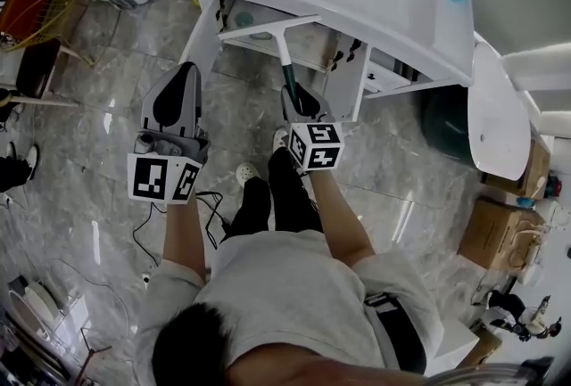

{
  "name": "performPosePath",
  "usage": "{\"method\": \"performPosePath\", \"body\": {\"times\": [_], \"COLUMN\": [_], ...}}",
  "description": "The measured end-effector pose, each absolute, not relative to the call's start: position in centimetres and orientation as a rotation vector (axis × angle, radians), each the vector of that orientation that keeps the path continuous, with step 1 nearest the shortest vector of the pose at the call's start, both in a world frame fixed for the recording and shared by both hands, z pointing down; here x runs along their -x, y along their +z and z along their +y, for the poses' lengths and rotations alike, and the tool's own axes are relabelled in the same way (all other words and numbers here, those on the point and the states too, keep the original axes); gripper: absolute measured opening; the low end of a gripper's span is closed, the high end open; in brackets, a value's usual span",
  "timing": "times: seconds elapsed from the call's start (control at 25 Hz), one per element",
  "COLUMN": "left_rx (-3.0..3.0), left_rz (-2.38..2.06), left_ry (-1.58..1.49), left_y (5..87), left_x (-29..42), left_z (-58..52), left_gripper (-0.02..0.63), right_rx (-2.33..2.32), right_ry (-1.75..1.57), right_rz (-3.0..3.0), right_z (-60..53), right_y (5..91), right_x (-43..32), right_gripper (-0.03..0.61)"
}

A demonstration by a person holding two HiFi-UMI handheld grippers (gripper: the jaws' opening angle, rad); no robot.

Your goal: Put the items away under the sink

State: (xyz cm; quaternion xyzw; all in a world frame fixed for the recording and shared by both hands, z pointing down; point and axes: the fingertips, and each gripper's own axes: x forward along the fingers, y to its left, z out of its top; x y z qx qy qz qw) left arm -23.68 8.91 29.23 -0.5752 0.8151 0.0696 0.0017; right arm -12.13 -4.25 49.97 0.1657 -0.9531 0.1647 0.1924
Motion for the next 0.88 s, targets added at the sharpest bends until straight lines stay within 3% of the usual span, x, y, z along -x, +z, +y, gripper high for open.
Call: {"method": "performPosePath", "body": {"times": [0.88], "left_rx": [1.885], "left_rz": [2.614], "left_ry": [0.150], "left_y": [43.6], "left_x": [28.3], "left_z": [3.2], "left_gripper": [0.008], "right_rx": [-0.458], "right_ry": [0.512], "right_rz": [-2.528], "right_z": [-8.9], "right_y": [67.8], "right_x": [15.9], "right_gripper": [0.103]}}
